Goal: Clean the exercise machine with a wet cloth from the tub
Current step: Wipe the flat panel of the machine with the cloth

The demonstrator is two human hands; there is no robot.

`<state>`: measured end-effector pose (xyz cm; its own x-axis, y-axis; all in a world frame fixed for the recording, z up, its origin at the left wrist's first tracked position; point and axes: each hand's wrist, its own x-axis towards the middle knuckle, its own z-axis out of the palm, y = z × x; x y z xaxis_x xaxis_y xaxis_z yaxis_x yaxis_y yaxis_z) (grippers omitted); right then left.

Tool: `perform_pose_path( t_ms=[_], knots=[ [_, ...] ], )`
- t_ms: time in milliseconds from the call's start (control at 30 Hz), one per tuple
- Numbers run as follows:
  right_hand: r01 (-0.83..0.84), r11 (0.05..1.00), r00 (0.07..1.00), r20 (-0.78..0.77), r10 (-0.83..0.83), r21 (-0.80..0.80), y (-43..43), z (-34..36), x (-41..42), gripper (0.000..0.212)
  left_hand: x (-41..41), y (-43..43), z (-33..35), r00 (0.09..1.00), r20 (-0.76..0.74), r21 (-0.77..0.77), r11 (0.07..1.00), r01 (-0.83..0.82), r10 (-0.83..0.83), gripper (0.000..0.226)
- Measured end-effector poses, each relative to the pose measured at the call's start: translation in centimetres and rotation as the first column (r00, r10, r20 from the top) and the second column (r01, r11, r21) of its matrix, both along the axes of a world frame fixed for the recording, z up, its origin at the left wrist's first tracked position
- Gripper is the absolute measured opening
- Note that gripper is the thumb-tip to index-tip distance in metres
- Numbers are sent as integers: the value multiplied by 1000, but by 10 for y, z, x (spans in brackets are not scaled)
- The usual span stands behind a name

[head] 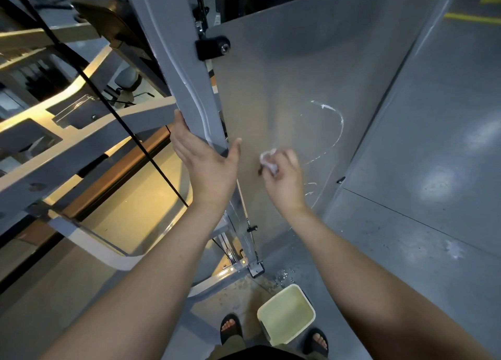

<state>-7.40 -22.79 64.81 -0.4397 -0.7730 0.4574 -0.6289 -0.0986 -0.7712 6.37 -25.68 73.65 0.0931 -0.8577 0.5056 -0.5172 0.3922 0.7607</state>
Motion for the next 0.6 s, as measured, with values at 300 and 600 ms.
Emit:
perform_pose_path(
  t_ms=[300, 600],
  knots=[
    [-230, 934, 864, 499, 67, 274, 64, -1, -24, 28, 28, 40, 18, 989, -110, 211, 970, 124, -102, 100],
    [-357, 914, 644, 760, 89, 195, 115, 15, -51, 14, 8, 102, -31, 958, -87, 426, 859, 283, -273, 8]
  ],
)
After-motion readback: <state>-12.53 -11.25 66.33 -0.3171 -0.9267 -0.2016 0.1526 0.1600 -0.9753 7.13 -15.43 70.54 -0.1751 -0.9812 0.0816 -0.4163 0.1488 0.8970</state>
